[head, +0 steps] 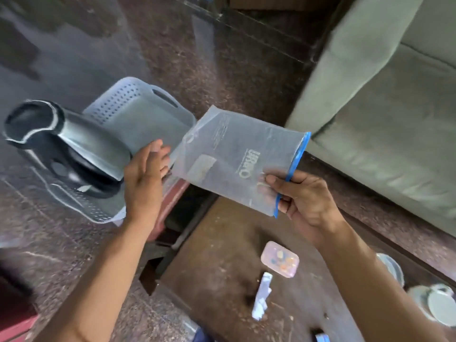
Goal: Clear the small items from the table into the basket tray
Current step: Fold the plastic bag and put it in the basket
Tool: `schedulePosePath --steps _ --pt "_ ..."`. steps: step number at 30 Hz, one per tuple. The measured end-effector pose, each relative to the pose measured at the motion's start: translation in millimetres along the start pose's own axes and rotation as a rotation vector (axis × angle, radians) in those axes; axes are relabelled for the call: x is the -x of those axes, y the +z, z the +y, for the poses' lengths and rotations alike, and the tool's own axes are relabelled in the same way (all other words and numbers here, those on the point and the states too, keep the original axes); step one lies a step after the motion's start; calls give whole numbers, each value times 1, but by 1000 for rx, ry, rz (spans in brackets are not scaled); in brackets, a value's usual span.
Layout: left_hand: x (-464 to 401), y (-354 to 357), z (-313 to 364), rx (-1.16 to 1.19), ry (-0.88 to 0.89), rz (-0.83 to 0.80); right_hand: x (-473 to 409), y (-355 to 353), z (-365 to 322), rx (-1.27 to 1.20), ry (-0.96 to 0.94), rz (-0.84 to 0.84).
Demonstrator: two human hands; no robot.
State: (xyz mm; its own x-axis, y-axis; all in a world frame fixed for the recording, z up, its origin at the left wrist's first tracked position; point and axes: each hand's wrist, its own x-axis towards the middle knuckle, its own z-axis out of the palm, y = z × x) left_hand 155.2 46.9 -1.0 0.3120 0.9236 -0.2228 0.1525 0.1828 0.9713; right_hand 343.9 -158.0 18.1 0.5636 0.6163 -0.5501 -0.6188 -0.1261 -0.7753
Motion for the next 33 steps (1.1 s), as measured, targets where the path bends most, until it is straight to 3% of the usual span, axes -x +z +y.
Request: schedulePosePath --steps 4,8,13,29,33 --pt "-15 -27 -19 -258 25 58 -35 68 3 -12 -18 -7" --pt "-27 -38 -31 -445 -77 -69 -69 128 8 10 -17 19" --pt "-36 -40 -34 -774 36 -129 -109 181 19 80 -2 100" --pt "-45 -33 -44 -932 63 -271 -143 234 44 374 45 182" --pt "-39 -35 -35 -962 79 -249 -122 231 40 577 -146 216"
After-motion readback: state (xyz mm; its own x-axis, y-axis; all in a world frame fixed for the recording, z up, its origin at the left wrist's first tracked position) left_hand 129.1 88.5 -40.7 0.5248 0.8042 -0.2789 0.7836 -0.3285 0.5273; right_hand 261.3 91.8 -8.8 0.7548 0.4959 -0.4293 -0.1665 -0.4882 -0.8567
